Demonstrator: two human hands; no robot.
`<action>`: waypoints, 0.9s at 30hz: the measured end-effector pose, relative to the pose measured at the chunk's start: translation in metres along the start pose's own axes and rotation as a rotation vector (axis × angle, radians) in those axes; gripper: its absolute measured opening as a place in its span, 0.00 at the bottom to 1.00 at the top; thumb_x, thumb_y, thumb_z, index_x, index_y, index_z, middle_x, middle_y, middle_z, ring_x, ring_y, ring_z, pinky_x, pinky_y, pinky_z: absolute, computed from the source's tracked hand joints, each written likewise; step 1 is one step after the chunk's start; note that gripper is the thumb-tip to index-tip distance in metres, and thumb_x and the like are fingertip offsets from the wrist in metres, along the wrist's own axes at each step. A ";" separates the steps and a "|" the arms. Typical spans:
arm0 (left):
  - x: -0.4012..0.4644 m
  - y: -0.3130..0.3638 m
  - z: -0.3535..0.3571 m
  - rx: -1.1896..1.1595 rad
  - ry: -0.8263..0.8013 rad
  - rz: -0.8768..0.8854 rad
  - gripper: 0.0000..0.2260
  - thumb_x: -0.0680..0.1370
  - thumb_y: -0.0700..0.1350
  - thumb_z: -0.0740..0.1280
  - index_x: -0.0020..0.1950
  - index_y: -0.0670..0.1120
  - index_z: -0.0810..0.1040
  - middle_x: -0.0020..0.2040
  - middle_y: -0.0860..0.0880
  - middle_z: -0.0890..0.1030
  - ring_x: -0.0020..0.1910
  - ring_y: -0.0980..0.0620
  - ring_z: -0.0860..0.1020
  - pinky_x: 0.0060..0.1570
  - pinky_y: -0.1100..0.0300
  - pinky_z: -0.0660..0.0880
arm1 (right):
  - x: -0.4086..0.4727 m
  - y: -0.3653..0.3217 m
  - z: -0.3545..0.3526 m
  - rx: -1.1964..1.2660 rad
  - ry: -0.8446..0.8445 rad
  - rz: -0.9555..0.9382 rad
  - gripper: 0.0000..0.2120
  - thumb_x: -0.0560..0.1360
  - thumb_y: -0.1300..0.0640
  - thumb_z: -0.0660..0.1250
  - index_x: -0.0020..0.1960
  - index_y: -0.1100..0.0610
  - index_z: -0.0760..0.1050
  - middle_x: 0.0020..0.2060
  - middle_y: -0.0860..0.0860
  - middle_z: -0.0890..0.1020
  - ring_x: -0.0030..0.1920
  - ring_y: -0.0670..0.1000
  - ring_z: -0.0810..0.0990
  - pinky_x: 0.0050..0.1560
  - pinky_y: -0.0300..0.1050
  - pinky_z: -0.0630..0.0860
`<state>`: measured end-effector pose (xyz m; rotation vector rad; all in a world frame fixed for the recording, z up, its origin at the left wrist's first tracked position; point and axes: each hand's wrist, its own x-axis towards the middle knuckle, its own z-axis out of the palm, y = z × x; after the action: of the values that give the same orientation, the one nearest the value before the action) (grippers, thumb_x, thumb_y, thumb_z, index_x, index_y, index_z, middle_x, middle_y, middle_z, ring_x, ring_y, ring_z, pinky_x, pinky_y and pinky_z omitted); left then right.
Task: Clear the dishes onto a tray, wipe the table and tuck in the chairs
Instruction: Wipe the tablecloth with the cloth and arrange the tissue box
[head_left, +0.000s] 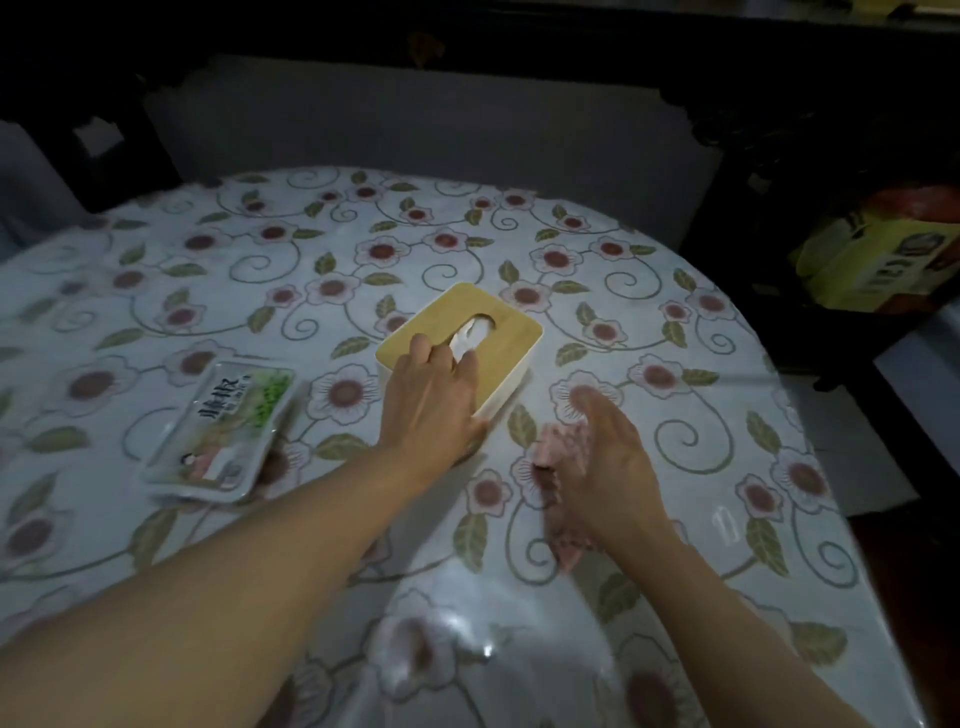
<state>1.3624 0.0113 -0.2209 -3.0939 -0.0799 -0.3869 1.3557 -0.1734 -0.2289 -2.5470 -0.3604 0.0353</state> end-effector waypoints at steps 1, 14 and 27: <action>-0.012 -0.008 -0.004 0.009 -0.016 -0.025 0.30 0.69 0.61 0.69 0.63 0.45 0.70 0.53 0.44 0.77 0.55 0.44 0.66 0.47 0.55 0.66 | -0.004 -0.009 0.004 -0.018 -0.002 -0.020 0.26 0.77 0.61 0.61 0.74 0.61 0.59 0.73 0.57 0.64 0.72 0.55 0.61 0.71 0.49 0.60; -0.095 -0.061 -0.022 0.000 -0.075 -0.263 0.32 0.66 0.68 0.67 0.60 0.46 0.70 0.52 0.46 0.76 0.53 0.46 0.68 0.49 0.55 0.66 | -0.047 -0.068 0.030 -0.134 -0.045 -0.047 0.28 0.74 0.68 0.60 0.73 0.62 0.59 0.72 0.58 0.66 0.72 0.56 0.62 0.73 0.48 0.57; -0.098 0.000 -0.003 -0.196 -0.115 0.027 0.29 0.76 0.47 0.65 0.73 0.46 0.56 0.75 0.43 0.55 0.71 0.44 0.56 0.71 0.50 0.52 | -0.062 -0.016 0.016 -0.145 -0.025 0.106 0.26 0.77 0.63 0.60 0.74 0.61 0.58 0.73 0.60 0.62 0.72 0.57 0.61 0.70 0.47 0.59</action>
<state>1.2667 0.0068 -0.2426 -3.3049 -0.0023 -0.2283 1.2904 -0.1687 -0.2369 -2.7100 -0.2450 0.0833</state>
